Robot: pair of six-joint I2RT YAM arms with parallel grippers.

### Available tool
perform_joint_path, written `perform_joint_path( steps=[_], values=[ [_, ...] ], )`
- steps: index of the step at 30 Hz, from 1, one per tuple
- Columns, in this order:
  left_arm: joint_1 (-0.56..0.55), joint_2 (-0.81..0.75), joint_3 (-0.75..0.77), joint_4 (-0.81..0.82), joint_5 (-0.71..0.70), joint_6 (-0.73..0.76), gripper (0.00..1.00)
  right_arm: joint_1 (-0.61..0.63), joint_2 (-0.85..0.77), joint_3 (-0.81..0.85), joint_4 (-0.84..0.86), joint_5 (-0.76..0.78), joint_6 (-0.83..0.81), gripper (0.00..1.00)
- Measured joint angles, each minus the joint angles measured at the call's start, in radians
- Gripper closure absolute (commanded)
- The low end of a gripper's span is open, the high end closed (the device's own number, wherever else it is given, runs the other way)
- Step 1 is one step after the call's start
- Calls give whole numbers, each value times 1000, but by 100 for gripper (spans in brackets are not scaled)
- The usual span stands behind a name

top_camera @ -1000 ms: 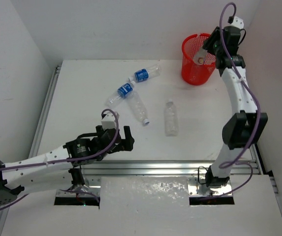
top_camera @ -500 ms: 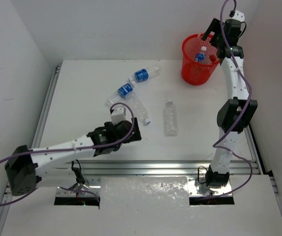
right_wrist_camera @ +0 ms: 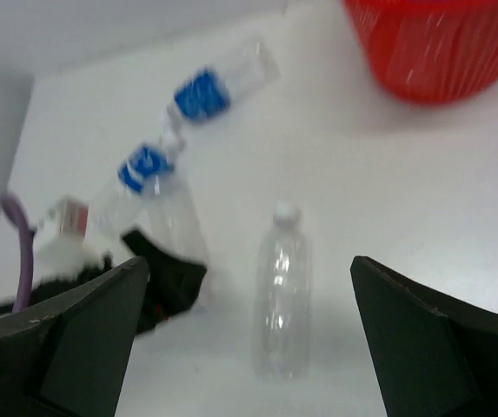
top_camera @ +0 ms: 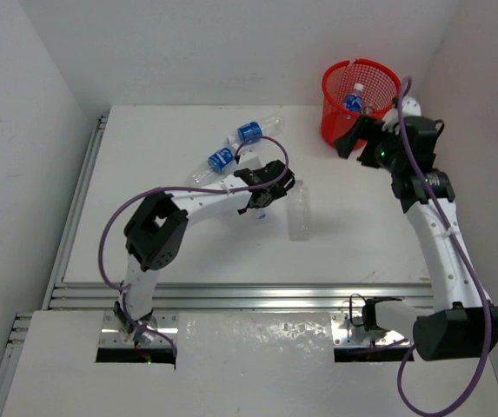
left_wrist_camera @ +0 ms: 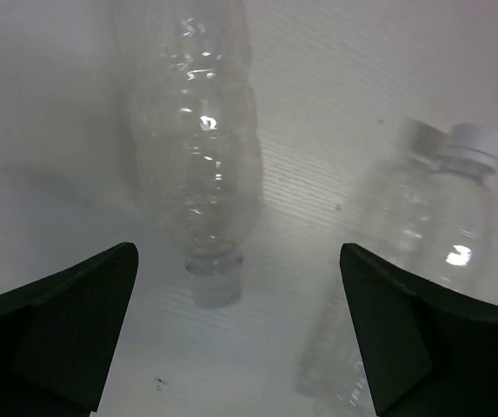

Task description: Put the plastic bottles in the bin

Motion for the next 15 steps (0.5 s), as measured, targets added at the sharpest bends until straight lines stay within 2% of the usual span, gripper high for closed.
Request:
perform_joint_path(
  steps=[5,10,11,13,14,15],
  values=[
    [31,119,25,-76,-7,-40,1,34,-98,-258,-30,-73,0,1],
    [78,138,-2,-25,17,5,9,34,-180,-301,-60,-112,2,1],
    [88,138,-14,6,25,24,16,34,-203,-301,-56,-121,3,1],
    [103,137,-59,88,55,76,22,34,-249,-301,-44,-137,6,1],
    [108,137,-81,124,67,106,41,35,-268,-301,-37,-142,7,1],
    [109,131,-97,151,72,121,53,35,-279,-301,-32,-144,7,1]
  ],
)
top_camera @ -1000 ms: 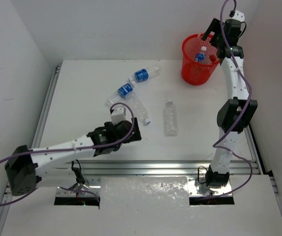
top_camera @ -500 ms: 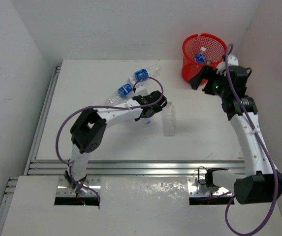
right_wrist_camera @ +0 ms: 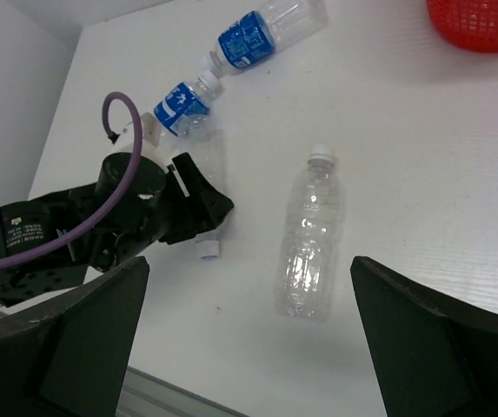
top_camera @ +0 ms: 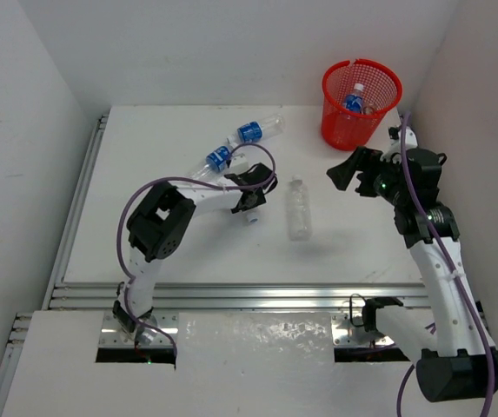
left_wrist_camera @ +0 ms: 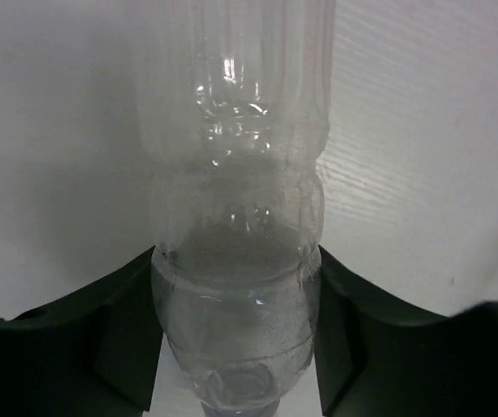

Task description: Put the plastic bottles in the bin

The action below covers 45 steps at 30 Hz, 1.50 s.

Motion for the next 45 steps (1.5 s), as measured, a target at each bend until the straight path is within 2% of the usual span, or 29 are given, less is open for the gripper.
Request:
perform_joint_path(
  steps=[1,2,5,10,13,19,24,26,27,28,29,30,31,32,33,36,39,42,45],
  values=[
    [1,-8,-15,26,17,21,62,1,-6,0,0,0,0,1],
    [0,-18,-35,59,33,38,78,0,-7,0,-1,-5,-1,1],
    [-10,-81,-120,125,79,66,98,0,11,-6,3,-39,1,1],
    [-77,-295,-327,139,108,98,100,0,27,-81,87,-215,42,1],
    [-120,-468,-413,189,136,160,100,8,50,-148,217,-361,105,1],
    [-140,-883,-694,619,423,354,100,172,178,-213,444,-515,213,1],
    [-140,-908,-710,778,650,415,99,236,198,-233,579,-546,264,1],
    [-135,-888,-706,793,727,424,96,241,198,-232,629,-547,278,1],
    [-135,-879,-705,801,764,428,94,244,198,-230,645,-550,284,4],
    [-135,-874,-705,806,792,430,88,245,202,-224,659,-553,290,12],
    [-135,-870,-705,811,821,431,77,246,209,-216,669,-555,293,50],
    [-135,-868,-705,817,846,432,59,247,219,-206,682,-562,297,75],
    [-135,-868,-705,820,851,437,21,248,227,-198,687,-580,322,94],
    [-133,-868,-703,819,855,449,11,249,231,-194,689,-576,336,100],
    [-131,-868,-701,811,856,446,0,250,236,-188,688,-581,329,100],
    [-136,-872,-655,716,758,448,0,242,237,-163,605,-539,293,100],
    [-139,-873,-554,506,527,410,0,177,244,-81,479,-429,257,100],
    [-132,-900,-492,278,285,335,0,58,278,56,367,-283,247,100],
    [-120,-975,-534,98,132,279,0,-21,348,232,296,-90,214,99]
  ],
)
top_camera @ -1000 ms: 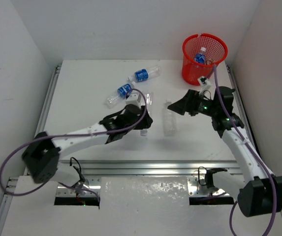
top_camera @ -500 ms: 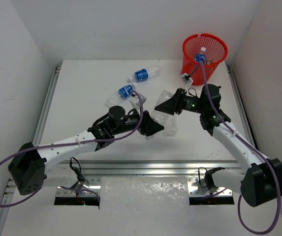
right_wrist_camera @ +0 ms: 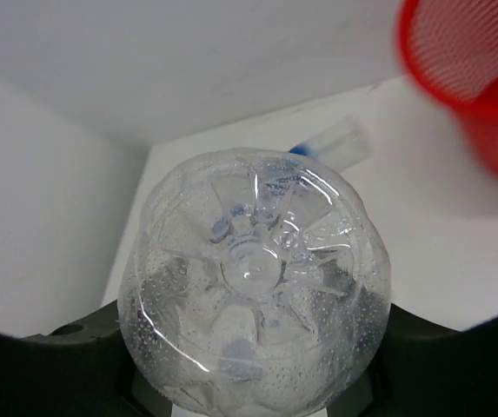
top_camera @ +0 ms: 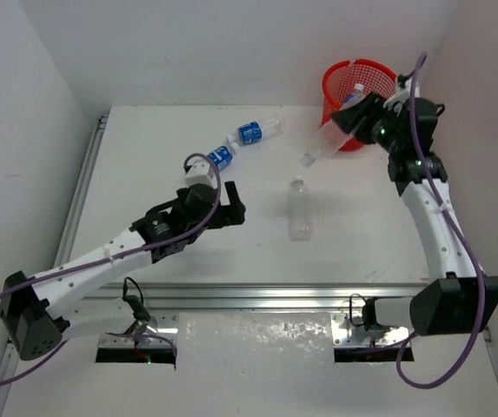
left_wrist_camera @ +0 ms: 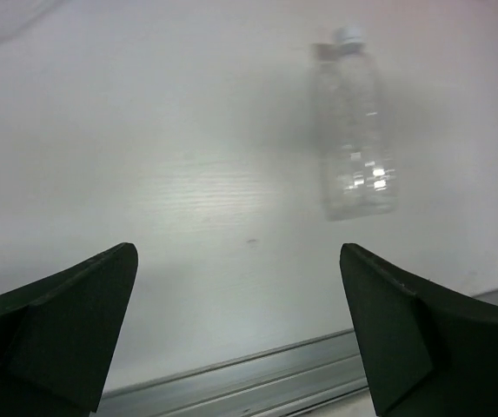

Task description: Put the plastic bottles in the bin

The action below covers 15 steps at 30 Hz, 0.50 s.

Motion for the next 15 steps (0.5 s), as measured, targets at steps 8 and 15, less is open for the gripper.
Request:
perform_joint_path(
  steps=[8,15],
  values=[
    [0,-99,-91,-240,-131,-55,0,-93,354,437,-4,370,-88,100],
    [0,-85,-100,-261,-145,-61,0,-119,581,599,28,599,-126,88]
  ],
)
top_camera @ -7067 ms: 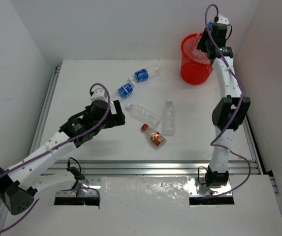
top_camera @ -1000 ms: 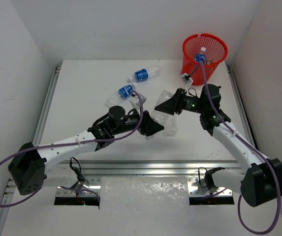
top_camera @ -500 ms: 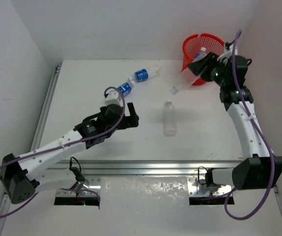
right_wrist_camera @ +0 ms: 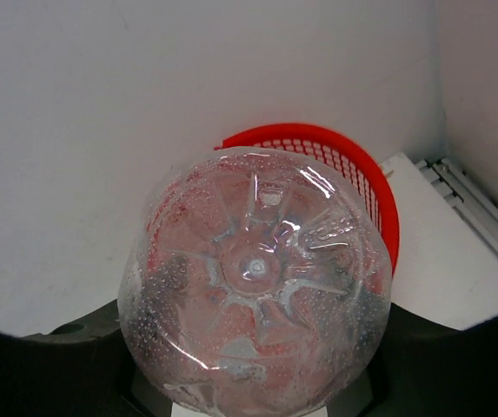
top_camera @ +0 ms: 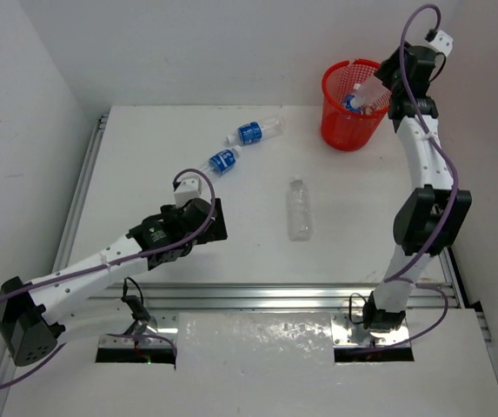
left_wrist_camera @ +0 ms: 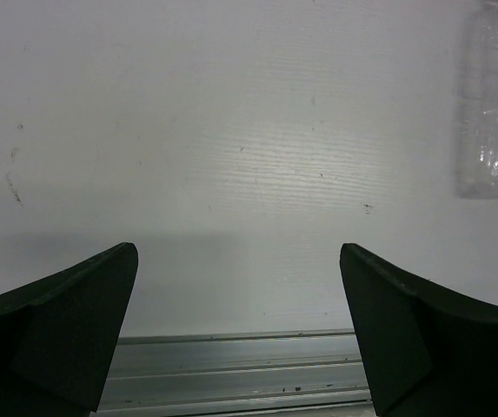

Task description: Put the plastic bottles in the bin

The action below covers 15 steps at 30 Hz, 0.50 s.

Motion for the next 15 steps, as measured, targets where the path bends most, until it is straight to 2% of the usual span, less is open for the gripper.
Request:
perform_joint_path(
  steps=[1,3,4,5,7,11,15],
  values=[
    [0,8,0,1,0,-2,0,0,32,43,-2,18,-7,77],
    [0,21,-1,2,2,-2,0,2,113,166,-18,46,-20,68],
    [0,25,-1,2,3,-2,0,2,152,225,-18,52,-26,57],
    [0,26,-1,6,4,-2,0,2,191,286,-29,56,-32,43],
    [0,26,0,13,3,-2,0,2,256,383,-48,55,-38,2],
    [3,52,51,-11,-23,-2,0,3,294,413,-89,6,-55,1],
    [28,135,212,-51,-88,10,0,5,292,407,-132,-39,-55,1]
  ],
)
